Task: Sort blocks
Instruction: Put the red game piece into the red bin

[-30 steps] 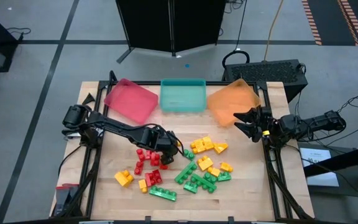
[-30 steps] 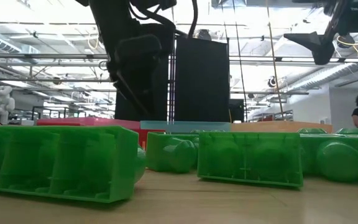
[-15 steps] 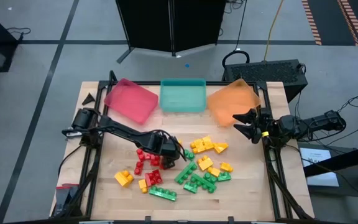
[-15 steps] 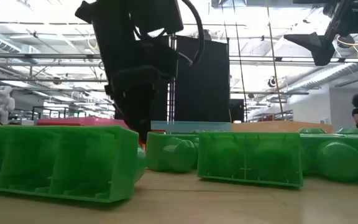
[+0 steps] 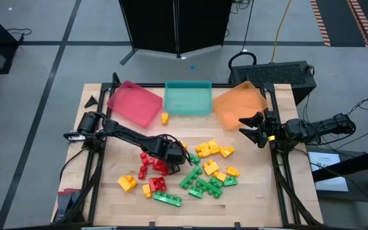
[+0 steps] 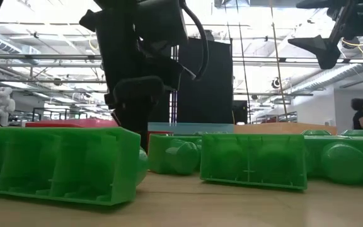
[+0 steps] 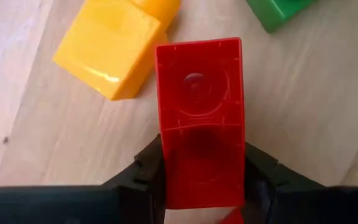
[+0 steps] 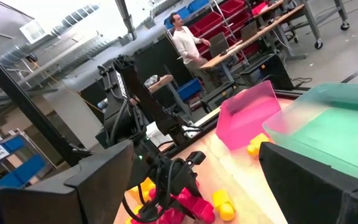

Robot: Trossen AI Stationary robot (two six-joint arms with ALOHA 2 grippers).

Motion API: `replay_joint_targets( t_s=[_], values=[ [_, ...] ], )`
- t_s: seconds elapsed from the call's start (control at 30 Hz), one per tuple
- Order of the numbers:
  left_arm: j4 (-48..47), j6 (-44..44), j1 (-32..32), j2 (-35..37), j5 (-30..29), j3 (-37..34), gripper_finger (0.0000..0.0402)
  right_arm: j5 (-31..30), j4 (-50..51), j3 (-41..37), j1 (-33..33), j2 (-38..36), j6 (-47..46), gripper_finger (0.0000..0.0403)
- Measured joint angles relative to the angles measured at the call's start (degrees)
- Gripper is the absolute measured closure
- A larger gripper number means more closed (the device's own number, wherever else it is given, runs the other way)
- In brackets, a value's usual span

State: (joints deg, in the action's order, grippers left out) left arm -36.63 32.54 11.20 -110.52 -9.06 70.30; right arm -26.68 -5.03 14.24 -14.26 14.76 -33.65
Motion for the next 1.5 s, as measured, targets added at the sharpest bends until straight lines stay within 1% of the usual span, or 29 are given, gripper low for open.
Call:
replay_joint_targets(
  t_s=[0.17,0.37,0.5,0.6,0.73,0.8,0.9,1.07,1.2,1.33,1.5],
  values=[
    [-0.4,0.2,0.0,0.0,0.0,0.3,0.0266,0.0,0.1,0.0,0.0,0.0,0.0,0.0060],
    [-4.1,0.2,0.1,0.0,-0.2,4.1,0.0266,0.0,0.1,0.0,0.0,0.0,-0.2,0.0060],
    [-8.2,0.1,-0.1,0.0,-1.4,8.9,0.0266,0.0,0.2,0.0,0.0,0.0,-0.2,0.0060],
    [-13.1,0.1,-0.7,0.0,-1.7,13.5,0.0266,0.0,0.2,0.0,0.0,0.0,-0.2,0.0060],
    [-18.0,1.4,-2.5,2.6,-2.7,19.0,0.0266,-0.1,0.2,0.0,0.0,0.0,-0.2,0.0060],
    [-21.1,4.0,-4.5,4.6,-4.1,20.4,0.0266,-0.1,0.2,0.0,0.0,0.0,-0.1,0.0060],
    [-25.8,7.4,-8.5,9.1,-6.7,20.7,0.0266,-0.1,0.5,0.0,0.0,0.0,-0.2,0.0060],
    [-33.7,7.6,-16.2,17.0,-12.1,20.8,0.0266,-0.1,0.6,0.1,0.0,0.0,-0.2,0.0060],
    [-38.3,7.7,-23.7,21.4,-15.8,20.6,0.0266,-0.1,0.6,0.1,0.0,0.0,-0.2,0.0060],
    [-40.8,8.8,-31.3,24.3,-16.8,17.9,0.0266,-0.1,0.6,0.1,0.0,0.0,-0.2,0.0060],
    [-39.8,8.5,-39.3,25.5,-17.0,12.4,0.0266,0.0,0.6,0.1,0.0,0.0,-0.2,0.0060]
  ],
)
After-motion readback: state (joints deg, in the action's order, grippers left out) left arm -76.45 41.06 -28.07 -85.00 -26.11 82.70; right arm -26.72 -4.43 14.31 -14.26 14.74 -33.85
